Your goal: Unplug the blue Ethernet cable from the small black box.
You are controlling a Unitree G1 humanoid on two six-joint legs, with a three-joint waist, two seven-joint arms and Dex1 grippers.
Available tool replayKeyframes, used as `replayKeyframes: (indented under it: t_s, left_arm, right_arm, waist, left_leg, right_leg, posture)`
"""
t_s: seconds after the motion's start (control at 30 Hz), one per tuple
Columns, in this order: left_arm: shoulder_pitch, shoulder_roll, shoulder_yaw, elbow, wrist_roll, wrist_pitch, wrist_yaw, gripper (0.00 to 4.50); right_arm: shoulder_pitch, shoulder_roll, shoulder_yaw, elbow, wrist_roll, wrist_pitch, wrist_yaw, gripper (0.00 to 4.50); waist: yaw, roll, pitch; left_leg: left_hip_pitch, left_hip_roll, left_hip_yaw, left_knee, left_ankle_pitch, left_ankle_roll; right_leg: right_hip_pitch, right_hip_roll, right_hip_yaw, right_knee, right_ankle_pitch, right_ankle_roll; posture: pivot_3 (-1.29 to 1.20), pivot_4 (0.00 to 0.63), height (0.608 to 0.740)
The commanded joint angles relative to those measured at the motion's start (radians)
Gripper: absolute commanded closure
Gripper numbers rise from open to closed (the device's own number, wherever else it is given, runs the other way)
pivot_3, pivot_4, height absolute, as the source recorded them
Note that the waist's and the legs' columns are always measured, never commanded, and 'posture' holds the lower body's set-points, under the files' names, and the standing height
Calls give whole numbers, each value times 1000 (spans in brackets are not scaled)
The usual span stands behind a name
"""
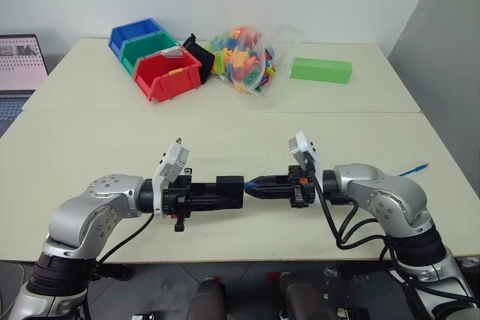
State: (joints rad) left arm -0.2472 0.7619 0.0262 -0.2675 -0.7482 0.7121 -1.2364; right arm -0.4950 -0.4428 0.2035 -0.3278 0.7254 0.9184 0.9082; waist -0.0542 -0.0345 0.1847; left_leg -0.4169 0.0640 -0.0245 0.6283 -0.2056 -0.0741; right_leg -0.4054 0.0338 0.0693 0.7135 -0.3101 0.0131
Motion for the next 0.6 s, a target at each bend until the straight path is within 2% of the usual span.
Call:
replayKeyframes:
  t_s: [0.03,0.33,0.6]
  left_arm:
    - [3,21,-3,-43,-4,-15,-25,3700]
    - [19,34,-7,-46,7,-30,-41,3700]
    - [28,50,23,-16,5,-32,-38,3701]
  right_arm:
    - [-19,-5,-15,-18,9,-10,4,4477]
    - [-30,-16,-30,-10,53,39,25,4477]
    - [0,-90,-60,-10,71,52,58,4477]
  waist:
    - [0,0,0]
    - [0,0,0]
    - [0,0,0]
  left_leg:
    - [0,0,0,0,0,0]
    - [0,0,0,0,0,0]
    - [0,0,0,0,0,0]
  right_leg:
    - [0,0,0,0,0,0]
    - [0,0,0,0,0,0]
    - [0,0,0,0,0,0]
  posture:
    - [0,150,740]
    - [0,150,740]
    - [0,150,740]
